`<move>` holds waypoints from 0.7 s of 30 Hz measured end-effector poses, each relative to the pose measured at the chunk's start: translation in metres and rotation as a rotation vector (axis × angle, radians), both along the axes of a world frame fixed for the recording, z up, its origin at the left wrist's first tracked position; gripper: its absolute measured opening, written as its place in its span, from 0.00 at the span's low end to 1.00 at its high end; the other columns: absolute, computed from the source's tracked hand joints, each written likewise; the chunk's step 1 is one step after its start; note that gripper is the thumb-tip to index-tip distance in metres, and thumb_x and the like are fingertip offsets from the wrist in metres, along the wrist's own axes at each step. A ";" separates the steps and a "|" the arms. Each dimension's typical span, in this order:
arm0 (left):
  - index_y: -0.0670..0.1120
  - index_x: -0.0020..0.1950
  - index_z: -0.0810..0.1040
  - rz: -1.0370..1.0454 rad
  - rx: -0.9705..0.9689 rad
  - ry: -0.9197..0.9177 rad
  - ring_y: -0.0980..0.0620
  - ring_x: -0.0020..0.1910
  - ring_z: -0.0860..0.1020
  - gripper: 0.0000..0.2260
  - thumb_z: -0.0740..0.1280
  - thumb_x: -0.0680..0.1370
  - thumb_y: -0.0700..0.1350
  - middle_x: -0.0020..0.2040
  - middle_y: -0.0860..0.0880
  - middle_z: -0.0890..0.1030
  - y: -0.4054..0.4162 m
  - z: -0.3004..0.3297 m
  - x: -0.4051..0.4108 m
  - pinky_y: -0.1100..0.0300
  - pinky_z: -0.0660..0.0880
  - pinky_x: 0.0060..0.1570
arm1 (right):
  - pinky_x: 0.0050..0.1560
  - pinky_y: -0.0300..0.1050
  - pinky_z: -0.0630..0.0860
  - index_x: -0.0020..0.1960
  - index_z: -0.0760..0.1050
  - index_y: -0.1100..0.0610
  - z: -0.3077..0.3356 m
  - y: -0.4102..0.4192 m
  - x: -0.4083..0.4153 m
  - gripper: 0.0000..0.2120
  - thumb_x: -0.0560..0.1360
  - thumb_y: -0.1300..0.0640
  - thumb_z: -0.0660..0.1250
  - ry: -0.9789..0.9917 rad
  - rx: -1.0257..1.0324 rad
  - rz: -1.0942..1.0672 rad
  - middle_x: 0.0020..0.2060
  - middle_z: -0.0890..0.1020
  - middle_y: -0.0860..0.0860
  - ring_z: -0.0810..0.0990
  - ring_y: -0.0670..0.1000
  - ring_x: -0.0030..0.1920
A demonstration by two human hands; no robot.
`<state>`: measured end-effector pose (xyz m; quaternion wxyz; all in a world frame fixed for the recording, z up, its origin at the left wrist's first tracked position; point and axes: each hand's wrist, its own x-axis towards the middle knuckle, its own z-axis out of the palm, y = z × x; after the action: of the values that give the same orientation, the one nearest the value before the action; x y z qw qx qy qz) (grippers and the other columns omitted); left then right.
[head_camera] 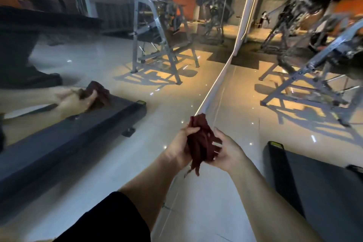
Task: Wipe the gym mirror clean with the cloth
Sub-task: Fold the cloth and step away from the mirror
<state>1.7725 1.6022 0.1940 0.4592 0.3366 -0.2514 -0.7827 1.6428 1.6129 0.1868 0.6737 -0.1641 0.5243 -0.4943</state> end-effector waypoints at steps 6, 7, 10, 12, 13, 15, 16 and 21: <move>0.41 0.49 0.82 -0.173 -0.009 -0.002 0.46 0.40 0.80 0.12 0.69 0.78 0.50 0.43 0.41 0.80 -0.112 -0.004 -0.055 0.55 0.79 0.45 | 0.64 0.56 0.72 0.53 0.82 0.60 0.011 -0.087 -0.048 0.35 0.66 0.29 0.71 0.168 0.007 0.152 0.50 0.85 0.54 0.81 0.57 0.55; 0.40 0.51 0.82 -0.164 -0.005 -0.035 0.46 0.39 0.81 0.14 0.66 0.81 0.51 0.43 0.41 0.81 -0.134 -0.003 -0.063 0.55 0.80 0.44 | 0.59 0.51 0.74 0.52 0.80 0.62 0.013 -0.108 -0.057 0.36 0.66 0.28 0.71 0.222 -0.024 0.144 0.48 0.84 0.54 0.81 0.56 0.52; 0.35 0.63 0.77 -0.137 -0.046 -0.161 0.46 0.41 0.83 0.13 0.63 0.83 0.42 0.47 0.40 0.83 -0.195 0.007 -0.088 0.59 0.80 0.35 | 0.51 0.48 0.79 0.55 0.82 0.61 0.019 -0.168 -0.081 0.25 0.74 0.38 0.71 0.460 -0.114 0.078 0.48 0.86 0.55 0.84 0.56 0.51; 0.37 0.63 0.77 -0.117 -0.080 -0.236 0.48 0.43 0.82 0.10 0.64 0.82 0.36 0.48 0.42 0.82 -0.237 0.008 -0.105 0.61 0.78 0.31 | 0.47 0.47 0.80 0.53 0.82 0.60 0.018 -0.208 -0.104 0.15 0.78 0.48 0.70 0.548 -0.160 0.028 0.48 0.86 0.57 0.84 0.55 0.48; 0.38 0.59 0.77 -0.099 -0.083 -0.246 0.47 0.44 0.81 0.08 0.64 0.81 0.34 0.48 0.42 0.81 -0.259 0.007 -0.113 0.61 0.78 0.31 | 0.45 0.46 0.80 0.52 0.81 0.60 0.015 -0.228 -0.118 0.11 0.79 0.52 0.70 0.559 -0.177 -0.001 0.47 0.85 0.57 0.83 0.54 0.45; 0.41 0.55 0.78 -0.044 -0.095 -0.261 0.46 0.45 0.81 0.09 0.62 0.80 0.30 0.49 0.43 0.82 -0.303 0.002 -0.134 0.60 0.78 0.34 | 0.46 0.46 0.80 0.53 0.81 0.62 0.009 -0.268 -0.148 0.06 0.79 0.59 0.69 0.543 -0.200 -0.076 0.47 0.85 0.57 0.83 0.54 0.45; 0.41 0.54 0.79 -0.027 -0.111 -0.262 0.46 0.46 0.80 0.11 0.62 0.79 0.29 0.50 0.43 0.82 -0.325 -0.001 -0.146 0.60 0.79 0.35 | 0.48 0.46 0.81 0.55 0.81 0.63 0.006 -0.291 -0.164 0.07 0.79 0.62 0.69 0.515 -0.211 -0.117 0.47 0.85 0.57 0.83 0.54 0.46; 0.45 0.49 0.79 -0.070 -0.320 -0.310 0.44 0.48 0.79 0.17 0.64 0.73 0.23 0.45 0.45 0.82 -0.438 -0.015 -0.227 0.56 0.78 0.41 | 0.42 0.46 0.78 0.47 0.80 0.63 0.004 -0.406 -0.248 0.05 0.76 0.66 0.64 0.324 -0.182 -0.063 0.41 0.82 0.60 0.82 0.55 0.41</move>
<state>1.5456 1.1643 0.1788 0.4351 0.3669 -0.4514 -0.6872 1.3946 1.2074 0.1904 0.5469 -0.2855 0.5840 -0.5276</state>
